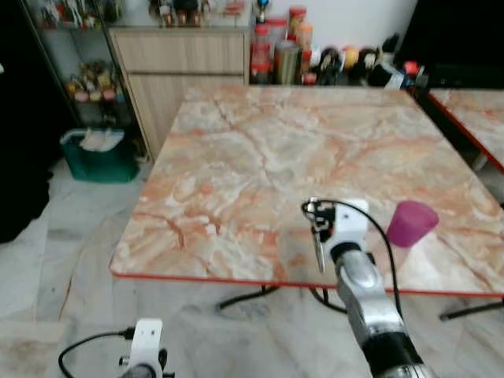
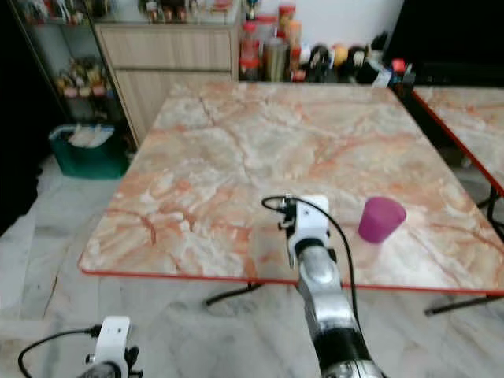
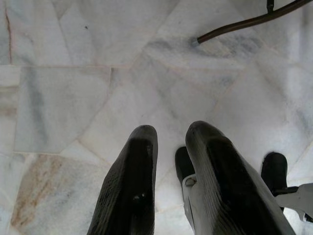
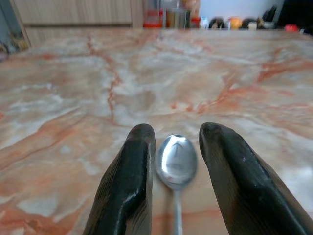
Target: Setting the table
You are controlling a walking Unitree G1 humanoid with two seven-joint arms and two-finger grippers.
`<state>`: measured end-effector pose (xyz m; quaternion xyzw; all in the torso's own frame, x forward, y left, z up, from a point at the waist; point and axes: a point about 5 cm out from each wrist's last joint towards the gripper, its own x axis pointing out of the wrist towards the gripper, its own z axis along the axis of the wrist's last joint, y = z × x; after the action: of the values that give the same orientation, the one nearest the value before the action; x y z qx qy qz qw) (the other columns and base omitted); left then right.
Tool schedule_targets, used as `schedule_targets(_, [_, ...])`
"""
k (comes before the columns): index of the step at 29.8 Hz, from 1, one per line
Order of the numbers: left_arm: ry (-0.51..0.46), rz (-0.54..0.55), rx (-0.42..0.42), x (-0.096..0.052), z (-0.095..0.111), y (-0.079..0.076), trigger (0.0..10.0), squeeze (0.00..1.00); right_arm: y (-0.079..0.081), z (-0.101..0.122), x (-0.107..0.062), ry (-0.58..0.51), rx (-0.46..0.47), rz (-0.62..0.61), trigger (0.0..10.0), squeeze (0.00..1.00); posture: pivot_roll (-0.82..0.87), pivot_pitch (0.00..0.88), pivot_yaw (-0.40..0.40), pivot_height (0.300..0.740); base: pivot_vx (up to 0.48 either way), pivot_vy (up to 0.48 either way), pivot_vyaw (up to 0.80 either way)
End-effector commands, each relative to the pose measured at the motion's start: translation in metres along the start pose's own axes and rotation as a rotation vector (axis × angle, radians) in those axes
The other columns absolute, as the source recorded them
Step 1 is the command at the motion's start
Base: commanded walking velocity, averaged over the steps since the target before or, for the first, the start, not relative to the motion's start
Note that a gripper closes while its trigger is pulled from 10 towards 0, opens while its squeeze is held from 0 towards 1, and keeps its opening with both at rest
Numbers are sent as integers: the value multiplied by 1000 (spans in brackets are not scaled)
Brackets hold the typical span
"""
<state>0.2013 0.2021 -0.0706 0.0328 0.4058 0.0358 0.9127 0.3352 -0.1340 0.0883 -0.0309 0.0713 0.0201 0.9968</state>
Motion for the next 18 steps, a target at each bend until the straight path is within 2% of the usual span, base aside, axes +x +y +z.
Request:
schedule_targets(1, [11, 4, -1, 1, 1, 2, 10000, 0, 2, -5, 2, 41, -12, -10, 10000, 0, 59, 0, -18, 740, 0, 0, 0])
schedule_targets(5, [11, 6, -5, 1, 1, 1, 10000, 0, 11, -6, 13, 124, 47, -41, 10000, 0, 67, 0, -19, 740, 0, 0, 0])
schedule_targets(9, [16, 5, -9, 0, -1, 0, 10000, 0, 14, -4, 16, 129, 53, -56, 10000, 0, 68, 0, -20, 740, 0, 0, 0])
schedule_targets(10, [17, 6, -11, 0, -1, 0, 10000, 0, 12, -5, 16, 131, 59, -77, 10000, 1000, 69, 0, -21, 740, 0, 0, 0])
schedule_targets(14, [17, 7, -13, 0, -1, 0, 10000, 0, 8, -6, 17, 135, 57, -99, 10000, 1000, 68, 0, -21, 740, 0, 0, 0])
schedule_targets(15, [18, 7, -13, 0, -2, 0, 10000, 0, 7, -7, 17, 134, 54, -104, 10000, 894, 67, 0, -21, 740, 0, 0, 0])
schedule_targets(16, [18, 7, -13, 0, -2, 0, 10000, 0, 5, -7, 16, 132, 53, -110, 10000, 290, 65, 0, -21, 740, 0, 0, 0])
schedule_targets(17, [19, 7, -13, 0, -2, 0, 10000, 0, 4, -8, 16, 133, 54, -114, 10000, 0, 63, 0, -20, 740, 0, 0, 0])
schedule_targets(18, [20, 7, -12, 0, -2, 0, 10000, 0, 3, -9, 16, 136, 53, -118, 10000, 0, 63, 0, -20, 740, 0, 0, 0])
